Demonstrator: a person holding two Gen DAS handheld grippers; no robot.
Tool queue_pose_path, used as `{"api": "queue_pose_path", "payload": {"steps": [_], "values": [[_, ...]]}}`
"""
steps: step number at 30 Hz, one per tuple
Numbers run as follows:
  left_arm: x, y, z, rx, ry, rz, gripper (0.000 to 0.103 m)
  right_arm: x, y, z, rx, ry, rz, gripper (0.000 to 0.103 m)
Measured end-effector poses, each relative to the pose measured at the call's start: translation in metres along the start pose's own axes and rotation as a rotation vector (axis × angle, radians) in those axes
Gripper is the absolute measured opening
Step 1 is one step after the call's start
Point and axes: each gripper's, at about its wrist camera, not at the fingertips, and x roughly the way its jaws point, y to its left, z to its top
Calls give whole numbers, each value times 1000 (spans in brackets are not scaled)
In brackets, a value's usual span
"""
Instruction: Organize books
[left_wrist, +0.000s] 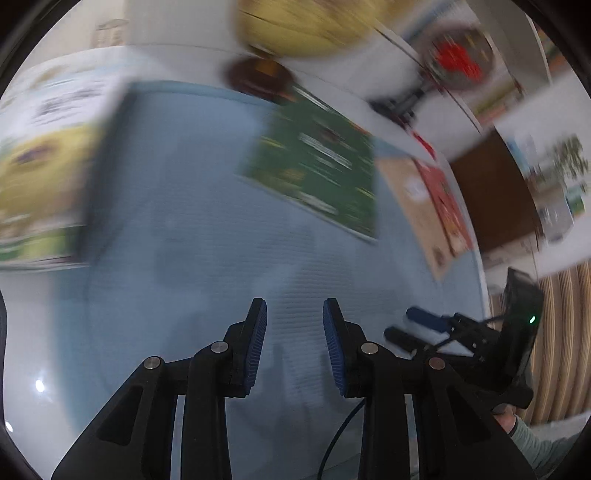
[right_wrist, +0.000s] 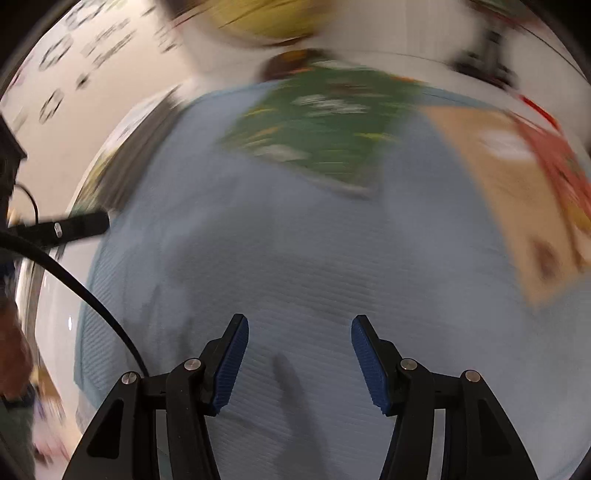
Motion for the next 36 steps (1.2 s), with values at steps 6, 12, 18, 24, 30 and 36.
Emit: {"api": "queue_pose_path", "payload": {"steps": [6, 12, 18, 24, 30, 36], "values": [[61, -111, -3, 54, 74, -93, 29, -49, -129, -10, 184, -87, -42, 56], [113, -197, 4, 20, 92, -151, 29, -95, -239, -7, 248, -138, -110, 57], [163, -242, 27, -66, 78, -133, 29, -113, -314, 12, 264, -130, -114, 58], [198, -254, 46, -131, 82, -102, 29, -94, -362, 48, 279, -111, -38, 58], [225, -275, 56, -109, 85, -57, 34, -65, -378, 80, 226, -94, -69, 57], [227, -274, 66, -121, 102, -74, 34, -47, -380, 100, 207, -108, -72, 58]]}}
